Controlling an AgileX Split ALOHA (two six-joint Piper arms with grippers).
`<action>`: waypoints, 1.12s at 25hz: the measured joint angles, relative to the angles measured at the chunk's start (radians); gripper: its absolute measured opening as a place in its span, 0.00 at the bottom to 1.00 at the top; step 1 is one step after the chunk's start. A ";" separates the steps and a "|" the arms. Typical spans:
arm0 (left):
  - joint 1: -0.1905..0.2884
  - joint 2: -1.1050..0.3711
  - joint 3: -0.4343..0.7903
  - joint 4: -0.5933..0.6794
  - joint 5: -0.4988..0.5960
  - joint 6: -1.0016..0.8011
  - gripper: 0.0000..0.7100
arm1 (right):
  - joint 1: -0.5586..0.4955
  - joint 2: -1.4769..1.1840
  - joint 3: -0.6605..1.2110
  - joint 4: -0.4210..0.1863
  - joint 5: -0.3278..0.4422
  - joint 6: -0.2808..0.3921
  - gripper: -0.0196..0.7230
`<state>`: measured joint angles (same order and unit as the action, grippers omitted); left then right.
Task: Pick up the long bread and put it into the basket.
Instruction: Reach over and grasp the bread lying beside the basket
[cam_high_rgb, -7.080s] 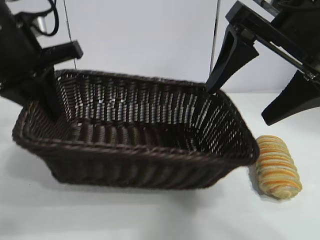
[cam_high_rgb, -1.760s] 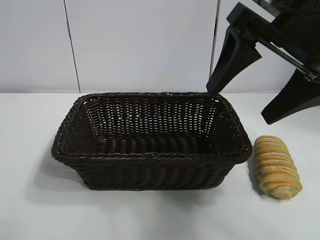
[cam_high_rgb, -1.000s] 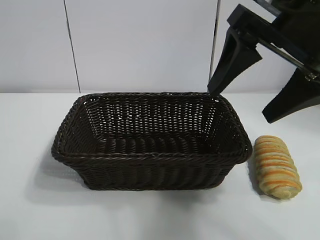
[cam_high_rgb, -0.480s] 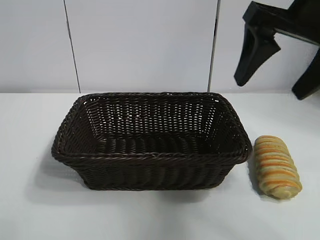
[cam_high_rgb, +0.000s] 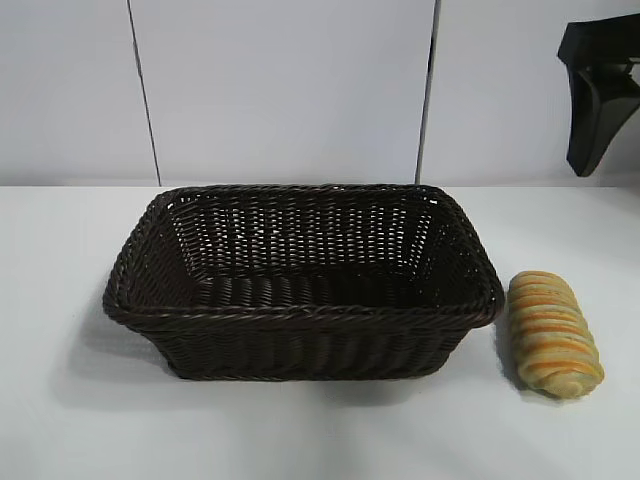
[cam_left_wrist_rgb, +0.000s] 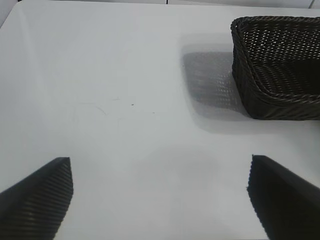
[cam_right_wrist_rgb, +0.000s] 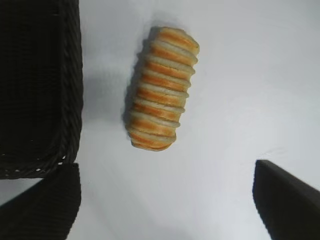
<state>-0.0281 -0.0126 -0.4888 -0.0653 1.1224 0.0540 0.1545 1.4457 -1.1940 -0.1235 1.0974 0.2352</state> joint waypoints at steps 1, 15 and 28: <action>0.000 0.000 0.000 0.000 0.000 0.000 0.97 | -0.023 0.000 0.000 -0.001 0.000 -0.001 0.92; 0.000 0.000 0.000 0.000 0.000 0.000 0.97 | -0.072 0.063 0.000 0.038 -0.061 -0.038 0.92; 0.000 0.000 0.000 0.000 0.000 0.000 0.97 | -0.072 0.280 0.051 0.146 -0.252 -0.072 0.92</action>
<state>-0.0281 -0.0126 -0.4888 -0.0653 1.1224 0.0540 0.0828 1.7254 -1.1426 0.0221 0.8455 0.1627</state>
